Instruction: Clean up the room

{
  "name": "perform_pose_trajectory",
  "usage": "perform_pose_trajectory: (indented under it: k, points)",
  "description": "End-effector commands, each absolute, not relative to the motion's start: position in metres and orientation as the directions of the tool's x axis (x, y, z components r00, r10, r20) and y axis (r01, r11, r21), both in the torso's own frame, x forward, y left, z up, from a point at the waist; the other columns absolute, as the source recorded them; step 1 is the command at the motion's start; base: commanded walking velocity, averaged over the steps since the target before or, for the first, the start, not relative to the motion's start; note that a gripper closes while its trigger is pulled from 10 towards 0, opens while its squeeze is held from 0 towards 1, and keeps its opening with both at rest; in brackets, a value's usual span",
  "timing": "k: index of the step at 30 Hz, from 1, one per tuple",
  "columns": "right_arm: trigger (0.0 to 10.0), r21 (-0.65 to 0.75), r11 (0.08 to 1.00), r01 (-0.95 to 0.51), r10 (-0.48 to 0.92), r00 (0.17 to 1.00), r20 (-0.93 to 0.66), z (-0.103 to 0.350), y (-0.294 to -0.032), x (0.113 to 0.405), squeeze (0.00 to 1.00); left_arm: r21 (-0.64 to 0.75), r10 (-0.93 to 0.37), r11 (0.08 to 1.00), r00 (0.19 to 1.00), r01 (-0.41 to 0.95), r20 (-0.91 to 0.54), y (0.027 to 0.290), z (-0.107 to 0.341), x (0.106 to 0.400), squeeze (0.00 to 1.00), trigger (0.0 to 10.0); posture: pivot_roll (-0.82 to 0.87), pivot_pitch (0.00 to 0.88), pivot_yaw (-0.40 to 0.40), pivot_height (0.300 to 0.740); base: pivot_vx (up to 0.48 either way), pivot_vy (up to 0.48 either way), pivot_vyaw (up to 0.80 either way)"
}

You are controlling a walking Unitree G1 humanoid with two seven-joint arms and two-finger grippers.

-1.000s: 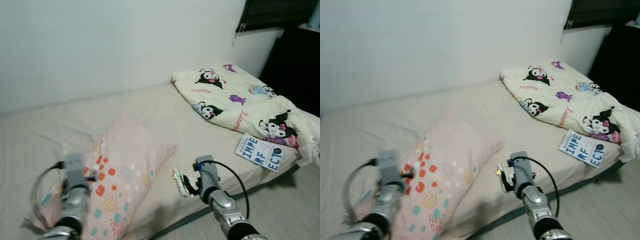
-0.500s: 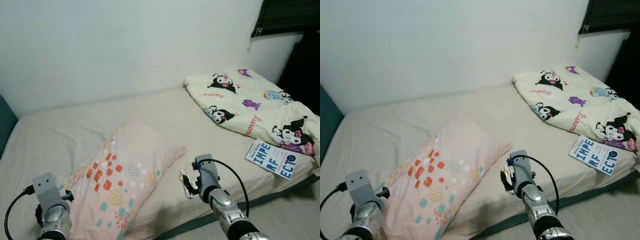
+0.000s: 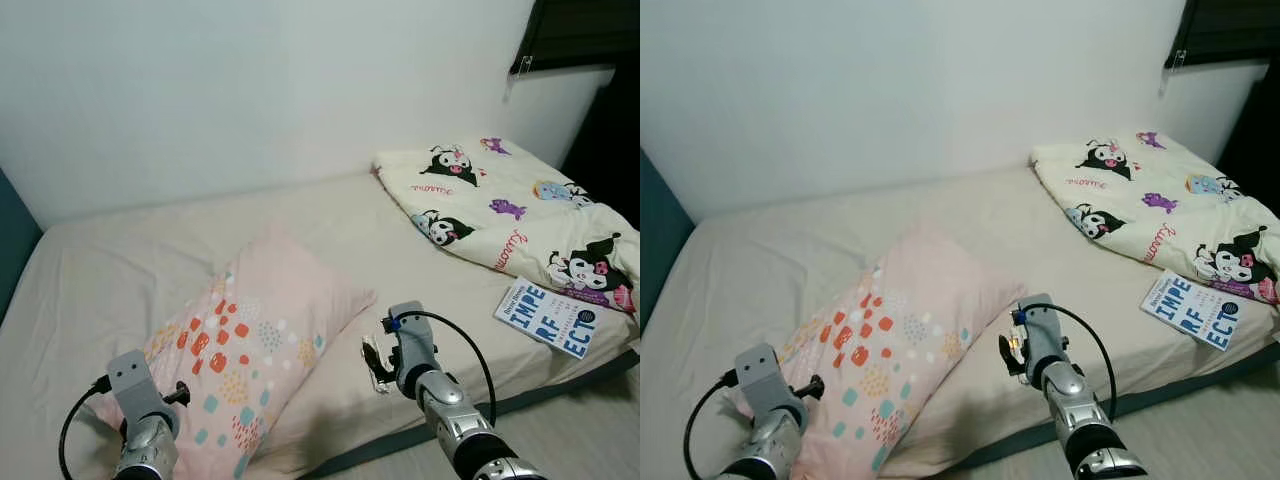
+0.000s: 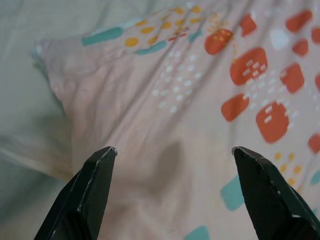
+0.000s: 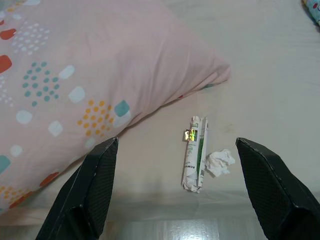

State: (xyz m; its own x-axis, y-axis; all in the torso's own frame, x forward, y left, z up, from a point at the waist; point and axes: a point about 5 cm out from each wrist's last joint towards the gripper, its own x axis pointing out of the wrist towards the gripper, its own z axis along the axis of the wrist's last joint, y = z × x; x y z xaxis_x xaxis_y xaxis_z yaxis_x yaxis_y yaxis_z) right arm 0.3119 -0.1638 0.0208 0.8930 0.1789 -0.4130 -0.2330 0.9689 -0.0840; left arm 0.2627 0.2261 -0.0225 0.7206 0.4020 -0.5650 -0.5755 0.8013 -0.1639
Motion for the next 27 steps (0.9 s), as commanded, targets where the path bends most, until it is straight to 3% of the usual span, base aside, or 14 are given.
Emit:
perform_pose_trajectory:
  k: [1, 12, 22, 27]
  points:
    - [10.0, -0.061, 0.972, -0.225, 0.183, 0.898, -0.401, 0.0244, -0.1616, 0.3149, 0.00, -0.239, 0.405, 0.744, 0.705, -0.624, -0.582, 0.2275, -0.0225, 0.2630, 0.00, 10.0, -0.16, 0.016, 0.024, 0.650, 0.000, 0.000, 0.00]
    - [10.0, -0.058, 0.970, -0.236, 0.195, 0.898, -0.395, 0.0260, -0.1609, 0.3155, 0.00, -0.375, 0.386, 0.646, 0.708, -0.665, -0.591, 0.2289, -0.0206, 0.2661, 0.00, 10.0, -0.17, 0.016, 0.024, 0.605, 0.000, 0.000, 0.00]
    - [10.0, -0.050, 0.969, -0.244, 0.206, 0.899, -0.386, 0.0270, -0.1594, 0.3153, 0.00, -0.379, 0.397, 0.622, 0.692, -0.686, -0.602, 0.2358, -0.0242, 0.2596, 0.00, 10.0, -0.17, 0.023, 0.024, 0.570, 0.000, 0.000, 0.00]
    - [10.0, -0.038, 0.967, -0.252, 0.221, 0.903, -0.369, 0.0283, -0.1591, 0.3149, 0.00, -0.511, 0.342, 0.550, 0.737, -0.660, -0.583, 0.2314, -0.0229, 0.2636, 0.00, 10.0, -0.17, 0.026, 0.021, 0.550, 0.000, 0.000, 0.00]
